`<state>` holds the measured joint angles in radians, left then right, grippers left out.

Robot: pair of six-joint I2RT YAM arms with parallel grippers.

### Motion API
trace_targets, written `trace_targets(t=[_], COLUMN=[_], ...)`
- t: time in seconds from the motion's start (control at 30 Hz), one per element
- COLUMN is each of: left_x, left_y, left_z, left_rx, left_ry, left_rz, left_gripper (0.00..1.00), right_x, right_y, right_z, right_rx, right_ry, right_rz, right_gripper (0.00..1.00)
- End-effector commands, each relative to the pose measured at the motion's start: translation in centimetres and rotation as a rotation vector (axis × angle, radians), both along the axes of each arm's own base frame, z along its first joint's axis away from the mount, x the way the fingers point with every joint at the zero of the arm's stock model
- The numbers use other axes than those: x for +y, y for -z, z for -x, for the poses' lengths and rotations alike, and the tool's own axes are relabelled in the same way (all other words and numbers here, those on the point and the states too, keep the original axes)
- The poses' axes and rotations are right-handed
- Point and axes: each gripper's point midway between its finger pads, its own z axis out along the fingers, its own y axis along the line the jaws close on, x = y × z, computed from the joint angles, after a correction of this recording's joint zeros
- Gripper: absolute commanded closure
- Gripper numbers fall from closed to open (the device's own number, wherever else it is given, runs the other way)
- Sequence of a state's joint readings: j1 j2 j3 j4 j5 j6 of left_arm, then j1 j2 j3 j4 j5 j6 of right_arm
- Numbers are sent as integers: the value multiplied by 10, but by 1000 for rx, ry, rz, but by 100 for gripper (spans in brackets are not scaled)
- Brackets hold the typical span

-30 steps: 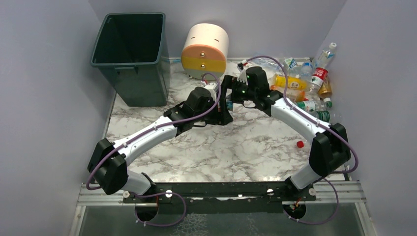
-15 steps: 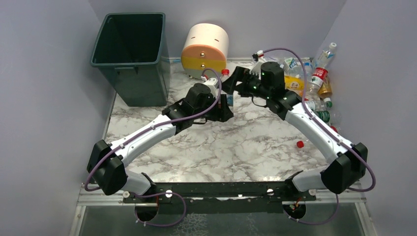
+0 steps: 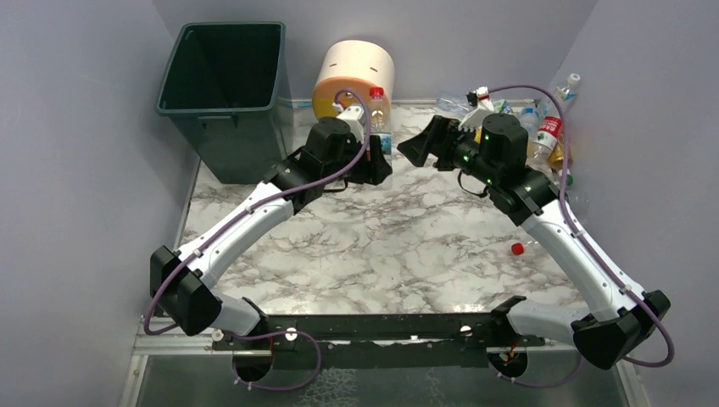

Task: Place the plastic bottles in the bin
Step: Pick up the plastic bottle at the center of the board, then place the plastic bottle in the trash bin.

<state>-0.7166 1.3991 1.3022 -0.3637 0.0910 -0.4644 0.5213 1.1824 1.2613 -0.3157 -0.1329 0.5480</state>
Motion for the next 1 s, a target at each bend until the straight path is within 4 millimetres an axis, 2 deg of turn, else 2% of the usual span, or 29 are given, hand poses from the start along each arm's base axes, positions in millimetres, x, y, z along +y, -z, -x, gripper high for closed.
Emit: trace_targets(t=[0.0, 0.3, 0.57, 0.8, 0.97], left_x=[18, 73, 123, 175, 221], left_y=[-42, -120, -177, -210, -217], left_z=[-27, -75, -107, -134, -150], left_rx=[-104, -258, -389, -460, -480], left_ry=[-41, -164, -320, -467, -587], left_rz=[-23, -28, -42, -48, -66], left_gripper=[43, 43, 43, 42, 42], right_x=[-21, -27, -22, -17, -15], right_y=[5, 40, 59, 73, 79], right_z=[2, 7, 7, 8, 9], right_rx=[-6, 41, 76, 101, 111], right_ry=[67, 75, 49, 26, 13], right_rz=[60, 110, 122, 124, 130], right_gripper=[1, 1, 1, 1, 1])
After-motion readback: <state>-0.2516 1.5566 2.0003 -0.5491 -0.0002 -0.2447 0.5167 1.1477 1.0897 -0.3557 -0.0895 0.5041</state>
